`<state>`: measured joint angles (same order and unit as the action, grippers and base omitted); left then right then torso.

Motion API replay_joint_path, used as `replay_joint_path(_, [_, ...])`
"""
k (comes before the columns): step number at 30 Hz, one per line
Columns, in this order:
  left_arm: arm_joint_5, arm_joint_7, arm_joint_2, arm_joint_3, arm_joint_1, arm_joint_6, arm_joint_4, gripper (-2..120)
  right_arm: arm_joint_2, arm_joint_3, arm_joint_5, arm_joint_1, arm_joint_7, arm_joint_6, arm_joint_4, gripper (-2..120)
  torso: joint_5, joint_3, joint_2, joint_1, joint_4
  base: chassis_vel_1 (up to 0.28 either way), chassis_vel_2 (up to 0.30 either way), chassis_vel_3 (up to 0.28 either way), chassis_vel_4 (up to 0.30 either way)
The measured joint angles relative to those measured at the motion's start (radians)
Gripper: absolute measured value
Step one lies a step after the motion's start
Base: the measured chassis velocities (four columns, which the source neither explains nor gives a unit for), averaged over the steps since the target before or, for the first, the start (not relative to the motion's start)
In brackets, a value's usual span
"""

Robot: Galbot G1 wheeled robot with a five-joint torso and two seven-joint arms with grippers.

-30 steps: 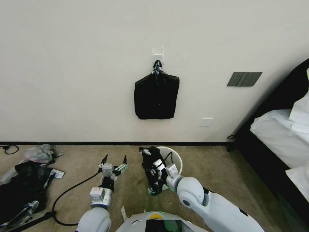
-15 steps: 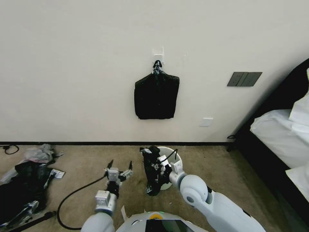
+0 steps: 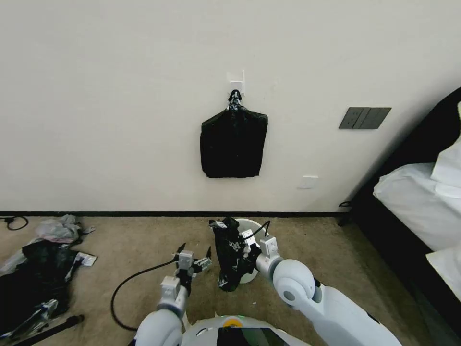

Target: Place a trash bag onto the trash bin.

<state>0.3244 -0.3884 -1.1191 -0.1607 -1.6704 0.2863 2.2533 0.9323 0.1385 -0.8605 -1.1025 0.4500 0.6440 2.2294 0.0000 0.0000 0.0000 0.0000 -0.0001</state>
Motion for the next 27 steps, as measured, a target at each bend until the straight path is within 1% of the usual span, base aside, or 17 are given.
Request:
replay_joint_path(2, [0.057, -0.022, 0.003, 0.047, 0.043, 0.049, -0.013, 100, -0.002, 0.000, 0.000, -0.001, 0.001, 0.001, 0.002, 0, 0.0001, 0.000, 0.000, 0.000, 0.0001, 0.000, 0.000, 0.000, 0.000])
replay_joint_path(4, [0.066, -0.026, 0.003, 0.057, 0.051, 0.057, -0.016, 100, -0.003, 0.000, 0.000, -0.001, 0.002, 0.002, 0.002, 0, 0.0000, 0.000, 0.000, 0.000, 0.0000, 0.000, 0.000, 0.000, 0.000])
replay_joint_path(6, [0.091, -0.047, -0.003, 0.102, 0.096, 0.079, -0.045, 100, -0.009, -0.001, 0.000, -0.001, 0.003, 0.003, 0.006, 0, 0.0001, 0.000, 0.000, 0.000, 0.0001, 0.000, 0.000, 0.000, 0.000])
replay_joint_path(7, [0.091, -0.047, -0.003, 0.102, 0.096, 0.079, -0.045, 100, -0.009, -0.001, 0.000, -0.001, 0.003, 0.003, 0.006, 0, 0.0001, 0.000, 0.000, 0.000, 0.0001, 0.000, 0.000, 0.000, 0.000])
replay_joint_path(9, [0.102, -0.088, -0.020, 0.126, 0.145, 0.091, -0.077, 100, -0.014, -0.005, 0.000, -0.006, 0.005, 0.005, 0.010, 0, 0.0001, 0.000, 0.000, 0.000, 0.0002, 0.000, 0.000, 0.000, 0.000])
replay_joint_path(10, [0.102, -0.088, -0.020, 0.126, 0.145, 0.091, -0.077, 100, -0.014, -0.005, 0.000, -0.006, 0.005, 0.005, 0.010, 0, 0.0001, 0.000, 0.000, 0.000, 0.0002, 0.000, 0.000, 0.000, 0.000])
replay_joint_path(14, [0.189, -0.166, -0.053, 0.163, 0.247, 0.137, -0.120, 100, -0.021, -0.008, 0.000, -0.012, 0.009, 0.006, 0.019, 0, 0.0001, 0.000, 0.000, 0.000, 0.0001, 0.000, 0.000, 0.000, 0.000])
replay_joint_path(15, [0.189, -0.166, -0.053, 0.163, 0.247, 0.137, -0.120, 100, -0.021, -0.008, 0.000, -0.012, 0.009, 0.006, 0.019, 0, 0.0001, 0.000, 0.000, 0.000, 0.0001, 0.000, 0.000, 0.000, 0.000])
replay_joint_path(18, [0.249, -0.206, -0.073, 0.177, 0.303, 0.172, -0.145, 100, -0.025, -0.009, 0.000, -0.015, 0.011, 0.008, 0.025, 0, 0.0001, 0.000, 0.000, 0.000, 0.0000, 0.000, 0.000, 0.000, 0.000])
replay_joint_path(19, [0.249, -0.206, -0.073, 0.177, 0.303, 0.172, -0.145, 100, -0.025, -0.009, 0.000, -0.015, 0.011, 0.008, 0.025, 0, 0.0001, 0.000, 0.000, 0.000, 0.0000, 0.000, 0.000, 0.000, 0.000])
replay_joint_path(22, [0.310, -0.247, -0.093, 0.186, 0.345, 0.206, -0.160, 100, -0.027, -0.010, 0.000, -0.016, 0.012, 0.009, 0.027, 0, 0.0001, 0.000, 0.000, 0.000, 0.0001, 0.000, 0.000, 0.000, 0.000])
replay_joint_path(23, [0.310, -0.247, -0.093, 0.186, 0.345, 0.206, -0.160, 100, -0.027, -0.010, 0.000, -0.016, 0.012, 0.009, 0.027, 0, 0.0001, 0.000, 0.000, 0.000, 0.0001, 0.000, 0.000, 0.000, 0.000])
replay_joint_path(26, [0.387, -0.316, -0.119, 0.199, 0.393, 0.264, -0.179, 99, -0.029, -0.009, 0.000, -0.016, 0.013, 0.009, 0.029, 0, 0.0001, 0.000, 0.000, 0.000, 0.0001, 0.000, 0.000, 0.000, 0.000])
replay_joint_path(27, [0.387, -0.316, -0.119, 0.199, 0.393, 0.264, -0.179, 99, -0.029, -0.009, 0.000, -0.016, 0.013, 0.009, 0.029, 0, 0.0001, 0.000, 0.000, 0.000, 0.0001, 0.000, 0.000, 0.000, 0.000])
